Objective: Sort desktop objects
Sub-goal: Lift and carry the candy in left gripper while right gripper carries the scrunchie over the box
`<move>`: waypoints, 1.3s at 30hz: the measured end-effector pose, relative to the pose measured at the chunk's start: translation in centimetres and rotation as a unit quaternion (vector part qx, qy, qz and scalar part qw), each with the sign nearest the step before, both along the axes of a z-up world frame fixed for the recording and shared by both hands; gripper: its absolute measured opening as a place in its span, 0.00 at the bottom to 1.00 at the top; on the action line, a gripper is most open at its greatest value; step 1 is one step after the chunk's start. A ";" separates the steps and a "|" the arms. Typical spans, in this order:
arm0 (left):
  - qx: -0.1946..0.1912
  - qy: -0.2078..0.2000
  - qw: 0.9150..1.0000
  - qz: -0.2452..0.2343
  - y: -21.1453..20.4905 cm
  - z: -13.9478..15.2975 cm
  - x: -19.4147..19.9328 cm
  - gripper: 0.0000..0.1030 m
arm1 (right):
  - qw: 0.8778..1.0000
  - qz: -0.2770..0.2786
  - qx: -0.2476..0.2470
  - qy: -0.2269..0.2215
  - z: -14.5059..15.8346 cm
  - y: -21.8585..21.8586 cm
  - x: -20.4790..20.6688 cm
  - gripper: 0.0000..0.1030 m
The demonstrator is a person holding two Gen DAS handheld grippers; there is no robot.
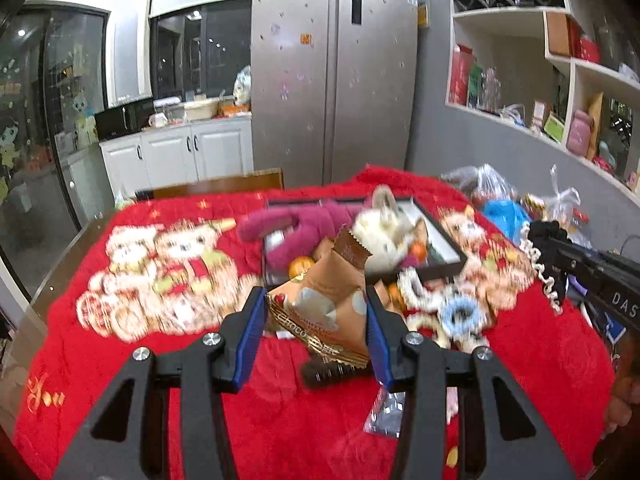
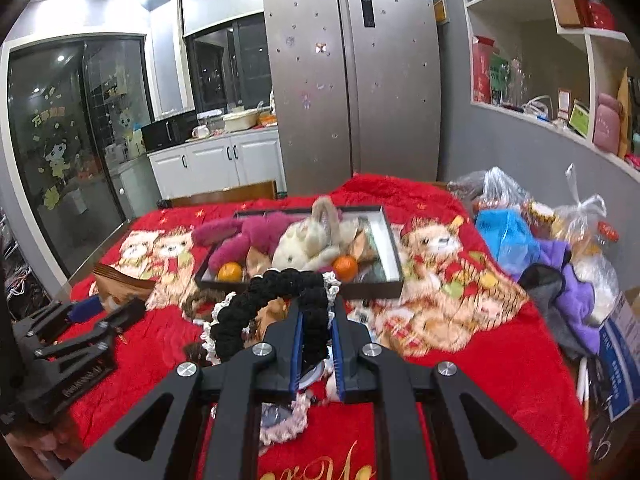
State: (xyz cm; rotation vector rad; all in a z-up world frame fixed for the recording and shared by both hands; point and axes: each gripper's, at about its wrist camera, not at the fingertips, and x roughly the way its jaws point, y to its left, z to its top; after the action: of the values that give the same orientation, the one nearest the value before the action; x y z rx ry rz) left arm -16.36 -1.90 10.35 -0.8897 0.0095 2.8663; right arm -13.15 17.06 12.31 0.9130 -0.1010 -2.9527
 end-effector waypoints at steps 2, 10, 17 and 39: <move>0.000 0.014 1.000 0.004 -0.2 1.3 -0.5 0.46 | 1.000 -0.004 0.004 0.006 0.9 0.2 -0.5 0.12; -0.005 0.034 0.999 0.021 -0.2 4.2 -4.4 0.46 | 0.999 -0.003 0.039 0.025 3.7 -0.2 -3.8 0.12; -0.002 0.027 1.000 0.017 1.2 4.1 -10.1 0.46 | 0.998 0.001 0.054 0.017 4.4 -0.6 -9.1 0.12; -0.020 -0.044 0.999 0.005 2.9 -6.6 -23.5 0.46 | 0.996 0.019 0.069 -0.046 -4.1 -1.6 -23.0 0.12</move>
State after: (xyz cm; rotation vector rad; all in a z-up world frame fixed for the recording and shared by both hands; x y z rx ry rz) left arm -39.83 1.05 3.77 -1.0247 0.0537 2.8436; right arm -36.20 15.50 8.26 1.0562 0.1160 -2.9120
